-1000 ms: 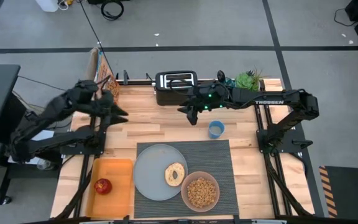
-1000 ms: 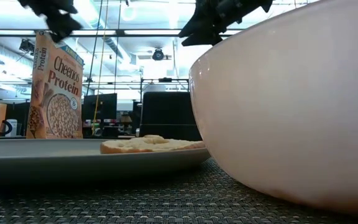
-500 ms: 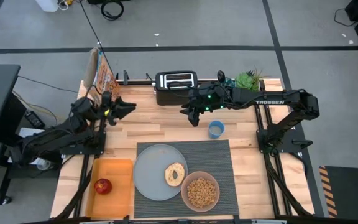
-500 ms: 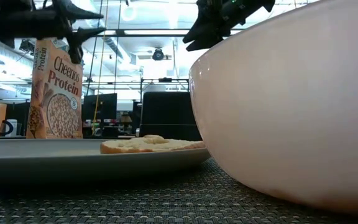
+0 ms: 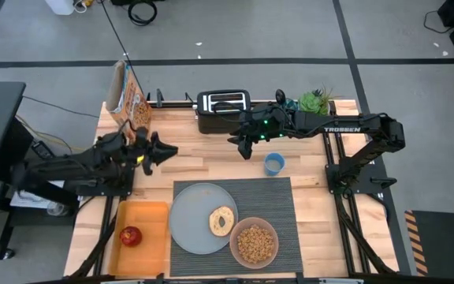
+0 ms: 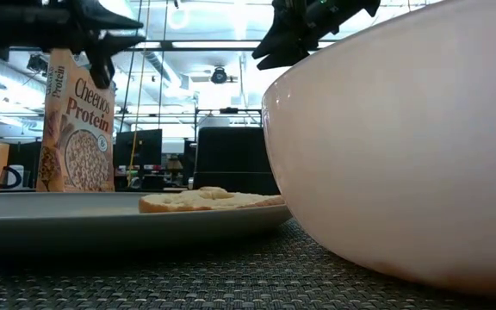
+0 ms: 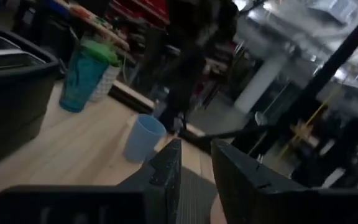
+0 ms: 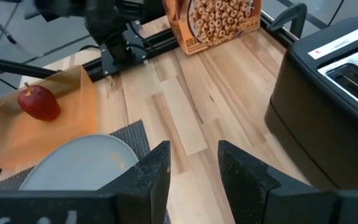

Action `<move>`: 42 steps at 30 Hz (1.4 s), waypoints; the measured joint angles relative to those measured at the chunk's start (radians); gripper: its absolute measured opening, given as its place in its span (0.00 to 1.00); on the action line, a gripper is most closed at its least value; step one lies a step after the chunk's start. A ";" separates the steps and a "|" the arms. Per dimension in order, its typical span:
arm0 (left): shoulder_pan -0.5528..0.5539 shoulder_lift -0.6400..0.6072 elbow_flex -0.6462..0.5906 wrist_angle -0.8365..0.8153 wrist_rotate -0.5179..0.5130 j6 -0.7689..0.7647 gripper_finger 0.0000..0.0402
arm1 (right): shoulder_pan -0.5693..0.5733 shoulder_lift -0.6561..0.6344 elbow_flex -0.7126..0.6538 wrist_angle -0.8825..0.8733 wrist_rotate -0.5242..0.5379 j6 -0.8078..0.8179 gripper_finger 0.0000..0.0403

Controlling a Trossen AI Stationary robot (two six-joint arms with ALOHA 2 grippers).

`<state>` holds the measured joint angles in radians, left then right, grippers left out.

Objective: Arrange a breakfast setting
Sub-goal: Put the apple on the gray plate

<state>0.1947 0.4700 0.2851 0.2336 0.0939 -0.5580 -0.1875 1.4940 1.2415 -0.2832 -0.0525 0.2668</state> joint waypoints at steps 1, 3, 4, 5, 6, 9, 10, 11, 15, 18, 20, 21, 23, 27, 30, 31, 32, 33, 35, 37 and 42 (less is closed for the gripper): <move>-0.045 0.007 0.021 -0.028 -0.041 0.020 0.23 | 0.000 0.000 0.000 0.000 0.000 0.001 0.35; -0.138 0.022 0.060 -0.089 -0.121 0.042 0.23 | 0.000 0.000 0.000 0.001 0.000 0.004 0.35; -0.183 0.028 0.079 -0.124 -0.151 0.046 0.22 | 0.000 0.000 0.000 0.001 0.000 0.011 0.35; -0.234 0.035 0.101 -0.163 -0.171 0.046 0.22 | 0.000 0.000 0.000 0.001 0.000 0.017 0.35; -0.284 0.045 0.124 -0.209 -0.182 0.045 0.22 | 0.000 0.000 0.000 0.001 -0.001 0.020 0.35; -0.441 0.089 0.203 -0.440 -0.205 0.006 0.22 | 0.004 0.000 0.000 0.001 -0.008 0.021 0.35; -0.489 0.109 0.229 -0.531 -0.207 -0.015 0.22 | 0.005 0.000 0.000 0.001 -0.008 0.021 0.35; -0.536 0.131 0.253 -0.612 -0.209 -0.040 0.22 | 0.005 0.000 0.000 0.002 -0.009 0.021 0.35; -0.709 0.218 0.332 -0.794 -0.175 -0.117 0.22 | 0.004 0.000 0.000 0.002 -0.012 0.019 0.35; -0.826 0.294 0.370 -0.830 -0.131 -0.138 0.22 | 0.004 0.000 0.000 0.002 -0.012 0.016 0.35; -0.890 0.342 0.392 -0.837 -0.112 -0.135 0.22 | 0.005 0.000 0.000 0.003 -0.013 0.012 0.35; -0.921 0.365 0.397 -0.839 -0.099 -0.129 0.22 | 0.005 0.000 0.000 0.004 -0.013 0.012 0.35; -0.973 0.402 0.398 -0.857 -0.065 -0.131 0.22 | 0.005 0.000 0.000 0.005 -0.016 0.011 0.35; -1.068 0.455 0.397 -0.944 -0.006 -0.207 0.22 | 0.005 0.000 0.000 0.005 -0.020 0.010 0.35; -1.133 0.466 0.397 -0.961 0.001 -0.272 0.22 | 0.005 0.000 0.000 0.005 -0.022 0.010 0.35; -1.154 0.466 0.397 -0.963 0.001 -0.291 0.22 | 0.005 0.000 0.000 0.005 -0.023 0.010 0.35; -1.173 0.466 0.397 -0.965 -0.003 -0.306 0.22 | 0.005 0.000 0.000 0.005 -0.025 0.010 0.35; -1.191 0.466 0.397 -0.966 -0.006 -0.325 0.22 | 0.005 0.000 0.000 0.005 -0.027 0.010 0.35; -1.221 0.466 0.397 -0.973 -0.019 -0.355 0.22 | 0.005 0.000 0.000 0.005 -0.027 0.010 0.35; -1.247 0.466 0.397 -1.001 -0.043 -0.385 0.22 | 0.005 0.000 0.000 0.005 -0.027 0.010 0.35; -1.297 0.466 0.397 -1.025 -0.121 -0.406 0.22 | 0.005 0.000 0.000 0.005 -0.027 0.010 0.35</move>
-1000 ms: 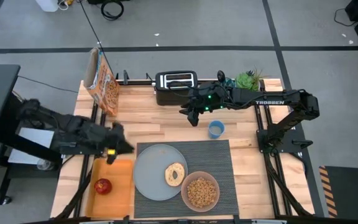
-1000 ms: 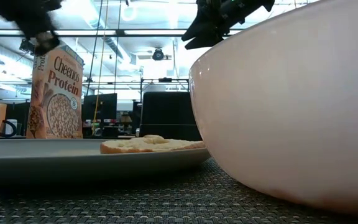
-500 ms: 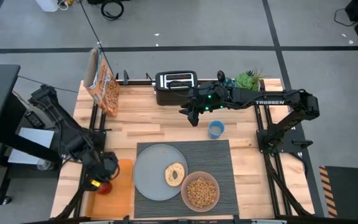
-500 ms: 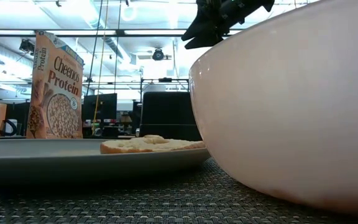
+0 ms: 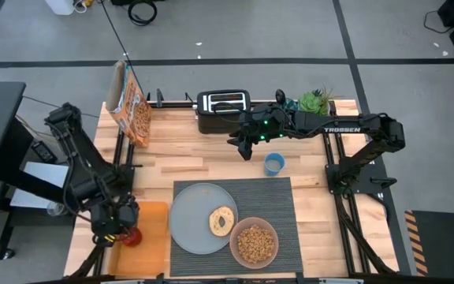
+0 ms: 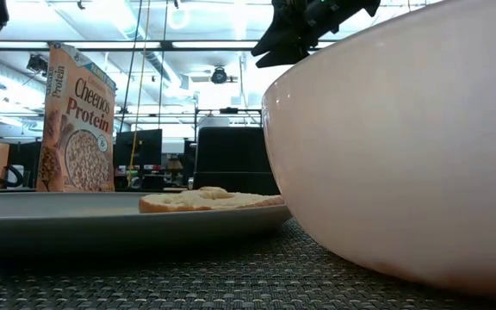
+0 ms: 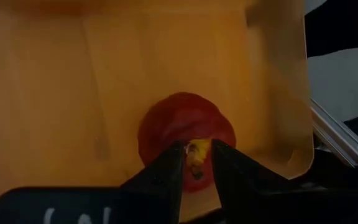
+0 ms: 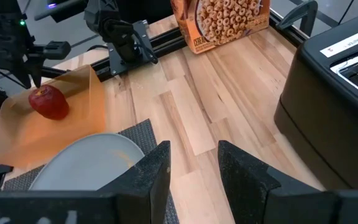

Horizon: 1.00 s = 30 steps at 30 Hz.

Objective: Arrange a breakfast setting
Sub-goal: Put the apple on the gray plate

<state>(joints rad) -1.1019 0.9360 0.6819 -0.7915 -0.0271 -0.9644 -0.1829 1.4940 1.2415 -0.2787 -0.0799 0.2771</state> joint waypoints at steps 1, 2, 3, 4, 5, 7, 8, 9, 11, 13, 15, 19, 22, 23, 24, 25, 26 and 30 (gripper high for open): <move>-0.005 0.000 0.000 0.001 -0.008 0.001 0.22 | 0.000 0.000 0.000 0.000 0.000 0.000 0.35; -0.008 0.000 0.000 0.003 -0.014 0.001 0.22 | 0.000 0.000 0.000 0.000 0.000 0.002 0.35; -0.009 0.000 0.000 0.005 -0.015 0.001 0.22 | 0.000 0.000 0.000 0.000 0.000 0.003 0.35; -0.010 0.000 0.000 0.005 -0.015 0.003 0.22 | 0.000 0.000 0.000 0.000 0.000 0.003 0.35; -0.014 0.000 0.000 0.004 -0.015 0.003 0.22 | 0.000 0.000 0.000 0.000 0.000 0.003 0.35; -0.025 0.000 0.000 0.002 -0.014 0.003 0.23 | 0.000 0.000 0.000 0.000 0.000 0.003 0.35; -0.030 0.000 0.000 0.000 -0.014 0.004 0.24 | 0.000 0.000 0.000 0.000 0.000 0.003 0.35; -0.033 0.000 0.000 -0.001 -0.015 0.006 0.25 | 0.000 0.000 0.000 0.000 0.000 0.002 0.35; -0.043 0.000 0.000 -0.004 -0.023 0.005 0.27 | 0.000 0.000 0.000 0.000 0.000 0.000 0.35; -0.050 0.000 0.000 -0.018 -0.036 0.006 0.30 | 0.000 0.000 0.000 0.000 0.000 0.000 0.35; -0.053 0.003 0.000 -0.025 -0.049 0.006 0.34 | 0.000 0.000 0.000 0.000 0.000 0.000 0.35; -0.053 0.021 0.000 -0.033 -0.037 0.007 0.38 | 0.000 0.000 0.000 0.000 0.000 0.000 0.35; -0.053 0.041 -0.001 -0.033 -0.015 0.008 0.38 | 0.000 0.000 0.000 0.000 0.002 -0.006 0.35; -0.053 0.048 -0.001 -0.033 -0.013 0.008 0.37 | 0.000 0.000 0.000 0.000 0.003 -0.009 0.35; -0.053 0.055 -0.001 -0.033 -0.013 0.008 0.37 | 0.000 0.000 0.000 0.000 0.005 -0.009 0.35; -0.053 0.061 -0.001 -0.030 -0.013 0.008 0.36 | 0.000 0.000 0.000 0.000 0.005 -0.009 0.35; -0.053 0.067 -0.001 -0.027 -0.013 0.009 0.35 | 0.000 0.000 0.000 0.000 0.005 -0.010 0.35; -0.053 0.080 -0.001 -0.008 -0.012 0.008 0.30 | 0.000 0.000 0.000 0.000 0.006 -0.011 0.35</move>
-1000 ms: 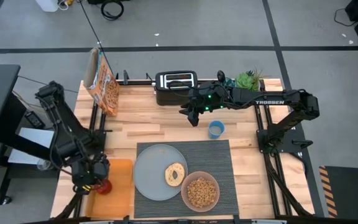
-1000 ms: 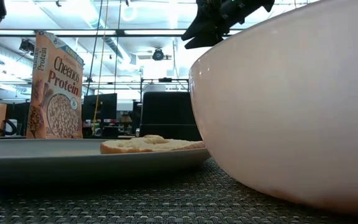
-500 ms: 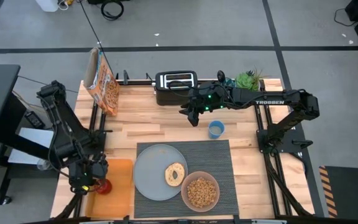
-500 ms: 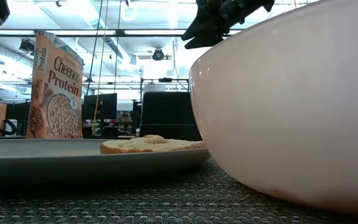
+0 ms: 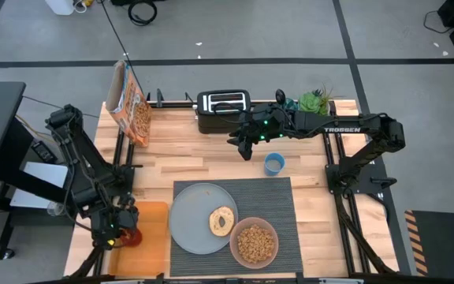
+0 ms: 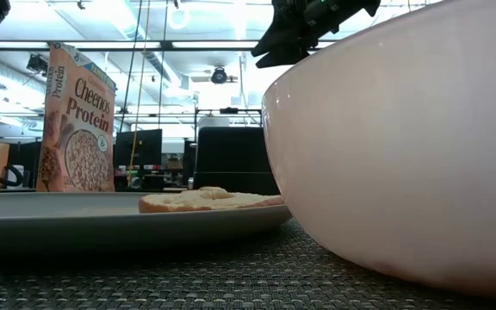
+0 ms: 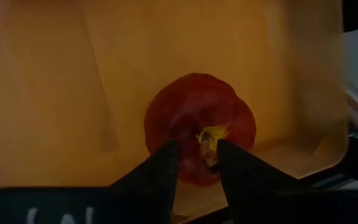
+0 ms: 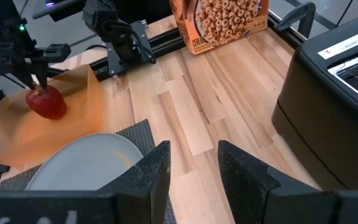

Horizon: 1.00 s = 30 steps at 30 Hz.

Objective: Arrange a breakfast setting
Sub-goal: Put the apple on the gray plate

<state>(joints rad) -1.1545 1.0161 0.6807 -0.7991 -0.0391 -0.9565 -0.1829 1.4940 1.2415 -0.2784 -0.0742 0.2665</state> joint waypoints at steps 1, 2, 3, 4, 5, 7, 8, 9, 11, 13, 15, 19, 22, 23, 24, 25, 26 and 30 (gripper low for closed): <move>0.000 0.000 0.000 0.008 0.000 0.000 0.29 | 0.000 0.000 0.000 0.000 0.000 0.000 0.35; 0.000 0.000 0.000 0.014 0.000 0.000 0.28 | 0.000 0.000 0.000 0.000 0.000 0.000 0.35; 0.000 0.000 0.000 0.017 0.000 -0.001 0.26 | 0.000 0.000 0.000 0.000 0.001 0.000 0.35; 0.000 0.000 0.000 0.021 0.001 -0.001 0.25 | 0.000 0.000 0.000 0.000 0.001 0.000 0.35; 0.000 0.000 0.000 0.026 0.005 -0.001 0.24 | 0.000 0.000 0.000 0.000 0.001 0.000 0.35; 0.000 0.000 0.000 0.025 0.011 -0.001 0.20 | 0.000 0.000 0.000 0.000 0.001 0.000 0.35; 0.000 0.000 0.000 0.025 0.014 -0.001 0.19 | 0.000 0.000 0.000 0.000 0.001 0.000 0.35; 0.000 0.000 0.000 0.025 0.016 -0.001 0.17 | 0.000 0.000 0.000 0.000 0.001 0.000 0.35; 0.000 -0.001 0.000 0.025 0.028 -0.001 0.13 | 0.000 0.000 0.000 0.000 0.001 0.002 0.35; 0.000 -0.001 0.000 0.025 0.043 -0.002 0.10 | 0.000 0.000 0.000 0.000 0.001 0.003 0.35; 0.000 -0.001 0.000 0.024 0.051 -0.002 0.08 | 0.000 0.000 0.000 0.000 0.001 0.003 0.35; 0.000 0.000 0.000 0.024 0.063 -0.009 0.06 | 0.000 0.000 0.000 0.000 0.001 0.003 0.35; 0.000 -0.001 0.000 0.024 0.065 -0.030 0.05 | 0.000 0.000 0.000 0.000 0.001 0.003 0.35; 0.000 -0.001 0.000 0.024 0.067 -0.033 0.05 | 0.000 0.000 0.000 0.000 0.001 0.003 0.35; 0.001 -0.003 0.000 0.024 0.074 -0.041 0.05 | 0.000 0.000 0.000 0.000 0.002 0.003 0.35; 0.002 -0.006 0.000 0.025 0.080 -0.051 0.05 | 0.000 0.000 0.000 0.000 0.002 0.003 0.35; 0.003 -0.011 0.000 0.027 0.087 -0.057 0.05 | 0.000 0.000 0.000 0.000 0.002 0.003 0.35; 0.003 -0.038 0.000 0.060 0.118 -0.070 0.05 | 0.000 0.000 0.000 0.000 0.002 0.003 0.35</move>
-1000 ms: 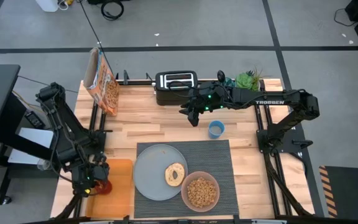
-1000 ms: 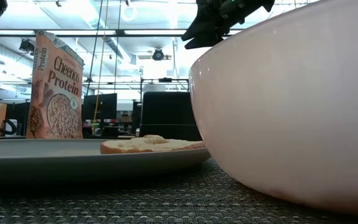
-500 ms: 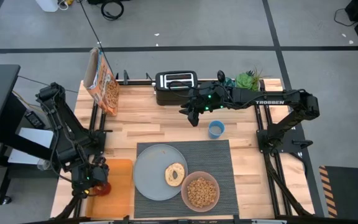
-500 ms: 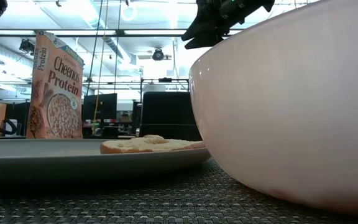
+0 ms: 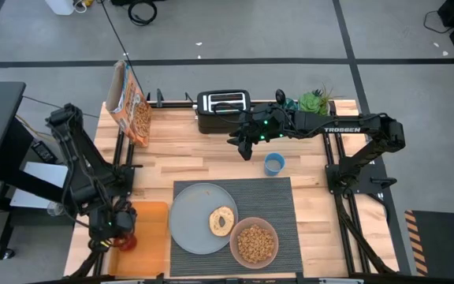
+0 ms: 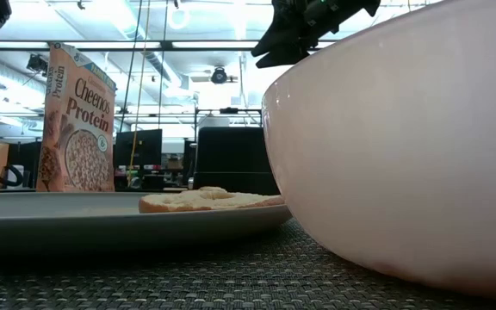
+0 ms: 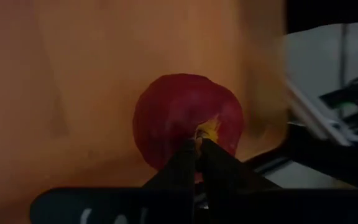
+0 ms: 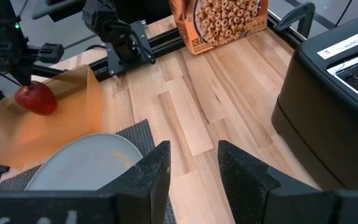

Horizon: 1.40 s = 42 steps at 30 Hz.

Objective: Arrange a breakfast setting
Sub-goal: Put the apple on the gray plate

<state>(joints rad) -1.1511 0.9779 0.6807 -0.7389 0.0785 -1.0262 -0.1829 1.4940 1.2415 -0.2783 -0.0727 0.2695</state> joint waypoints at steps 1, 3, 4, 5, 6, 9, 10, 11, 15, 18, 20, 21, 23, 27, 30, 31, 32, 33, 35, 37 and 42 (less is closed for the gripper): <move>0.000 -0.009 0.000 0.011 0.004 -0.003 0.05 | 0.000 0.000 0.000 0.000 0.000 0.000 0.35; 0.000 -0.028 0.000 0.039 0.003 -0.007 0.05 | 0.000 0.000 0.000 0.001 0.000 0.000 0.35; 0.000 -0.039 0.000 0.057 -0.004 -0.010 0.05 | 0.000 0.000 0.000 0.002 0.000 0.000 0.35; 0.000 -0.049 0.000 0.070 -0.017 -0.012 0.05 | 0.000 0.000 0.000 0.006 0.000 0.000 0.35; 0.000 -0.061 0.000 0.079 -0.033 -0.016 0.05 | 0.000 0.000 0.000 0.011 0.000 0.000 0.35; 0.012 -0.093 0.000 0.103 -0.100 -0.045 0.05 | 0.000 0.000 0.000 0.025 -0.002 0.000 0.35; 0.021 -0.102 0.000 0.112 -0.123 -0.053 0.05 | 0.000 0.000 0.000 0.029 -0.002 0.000 0.35; 0.031 -0.112 0.000 0.125 -0.148 -0.059 0.05 | 0.000 0.000 0.000 0.033 -0.003 0.000 0.35; 0.085 -0.129 0.000 0.205 -0.221 -0.052 0.05 | 0.000 0.000 0.000 0.045 -0.005 0.012 0.35; 0.132 -0.129 0.000 0.260 -0.258 -0.014 0.05 | 0.000 0.000 0.000 0.052 -0.007 0.016 0.35; 0.169 -0.128 0.000 0.276 -0.287 -0.004 0.05 | 0.004 0.000 0.000 0.060 -0.007 0.019 0.35; 0.189 -0.128 0.000 0.276 -0.302 -0.003 0.05 | 0.006 0.000 0.000 0.063 -0.007 0.019 0.35; 0.230 -0.128 0.000 0.275 -0.326 -0.002 0.05 | 0.017 0.000 0.000 0.065 -0.007 0.020 0.35; 0.312 -0.124 0.000 0.270 -0.341 0.009 0.05 | 0.051 0.000 0.000 0.064 -0.008 0.031 0.35; 0.375 -0.105 0.000 0.275 -0.313 0.043 0.05 | 0.083 0.000 0.000 0.062 -0.010 0.035 0.35; 0.396 -0.096 0.000 0.279 -0.294 0.056 0.05 | 0.093 0.000 0.000 0.059 -0.010 0.035 0.35; 0.417 -0.082 0.000 0.283 -0.280 0.068 0.05 | 0.101 0.000 0.000 0.055 -0.010 0.035 0.35; 0.438 -0.067 0.000 0.286 -0.264 0.075 0.05 | 0.110 0.000 0.000 0.052 -0.010 0.035 0.35; 0.481 -0.034 0.000 0.309 -0.237 0.098 0.05 | 0.124 -0.001 0.000 0.043 -0.010 0.034 0.35; 0.523 0.002 0.000 0.358 -0.205 0.125 0.05 | 0.135 -0.002 0.000 0.034 -0.010 0.036 0.35; 0.610 0.091 0.000 0.431 -0.136 0.153 0.05 | 0.162 -0.026 0.000 0.022 -0.008 0.050 0.35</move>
<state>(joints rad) -0.5412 1.0693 0.6811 -0.3078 -0.0579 -0.8737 -0.0207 1.4681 1.2415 -0.2559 -0.0811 0.3198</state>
